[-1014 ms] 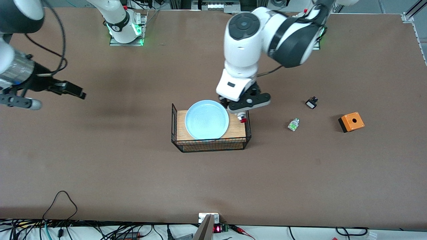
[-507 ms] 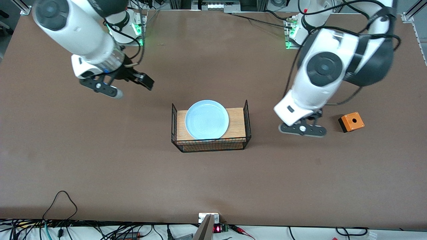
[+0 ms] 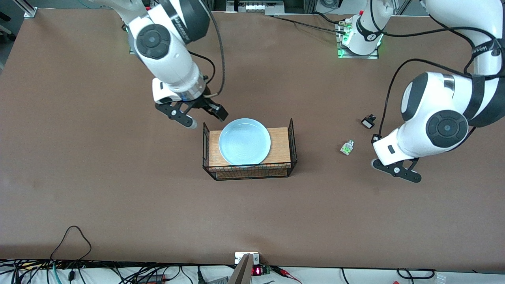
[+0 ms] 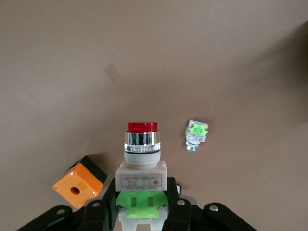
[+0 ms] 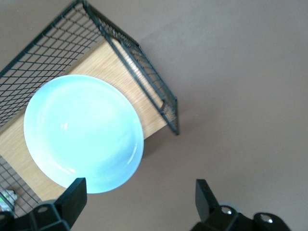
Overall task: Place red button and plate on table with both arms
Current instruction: 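Lift the red button with the left gripper while the right gripper approaches the plate, then lower the red button beside the green button while the right gripper grips the plate rim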
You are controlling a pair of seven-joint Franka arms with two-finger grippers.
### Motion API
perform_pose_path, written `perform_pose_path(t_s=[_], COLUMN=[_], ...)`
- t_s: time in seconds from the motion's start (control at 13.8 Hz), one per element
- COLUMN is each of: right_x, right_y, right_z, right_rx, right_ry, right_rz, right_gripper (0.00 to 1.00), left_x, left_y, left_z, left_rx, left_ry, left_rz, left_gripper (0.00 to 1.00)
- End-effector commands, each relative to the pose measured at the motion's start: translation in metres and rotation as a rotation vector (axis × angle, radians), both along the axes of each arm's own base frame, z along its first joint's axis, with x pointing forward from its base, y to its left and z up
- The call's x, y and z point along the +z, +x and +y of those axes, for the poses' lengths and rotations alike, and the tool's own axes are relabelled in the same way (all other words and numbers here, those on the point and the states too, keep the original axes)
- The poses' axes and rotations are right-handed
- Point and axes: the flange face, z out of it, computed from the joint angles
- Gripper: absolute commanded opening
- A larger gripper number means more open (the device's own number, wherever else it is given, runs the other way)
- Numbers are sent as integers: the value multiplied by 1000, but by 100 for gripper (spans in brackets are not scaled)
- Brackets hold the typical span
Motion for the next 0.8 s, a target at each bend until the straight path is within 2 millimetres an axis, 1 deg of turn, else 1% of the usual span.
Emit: perform_pose_path(t_s=[0.0,0.07,0.22,0.29,0.43,0.51,0.58,0.72], right_x=[-11,-18,-41,-52,-62,-68,-70,-74], right_y=[14,17,19,21,28,30,29,30], right_z=[11,14,21,23,26,26,27,26], right_rx=[-95,-131,-189,-217,-276,-298,-299,-303], right_ry=[0,-3,-24,-27,-13,-15,-15,-20], right_rz=[3,12,43,48,34,37,37,41], right_gripper=[100,100,100,100,100,100,100,100], left_x=[-47,-71,-120,-140,-167,-181,-191,-205], left_y=[-14,-17,-19,-21,-26,-28,-31,-36], left_z=[14,29,52,60,72,74,76,78], left_rx=[-57,-68,-108,-138,-145,-146,-145,-145], left_ry=[-18,-32,-62,-76,-91,-95,-98,-105], left_rz=[10,-2,-48,-65,-106,-108,-108,-124], left_gripper=[12,13,13,13,15,15,15,20])
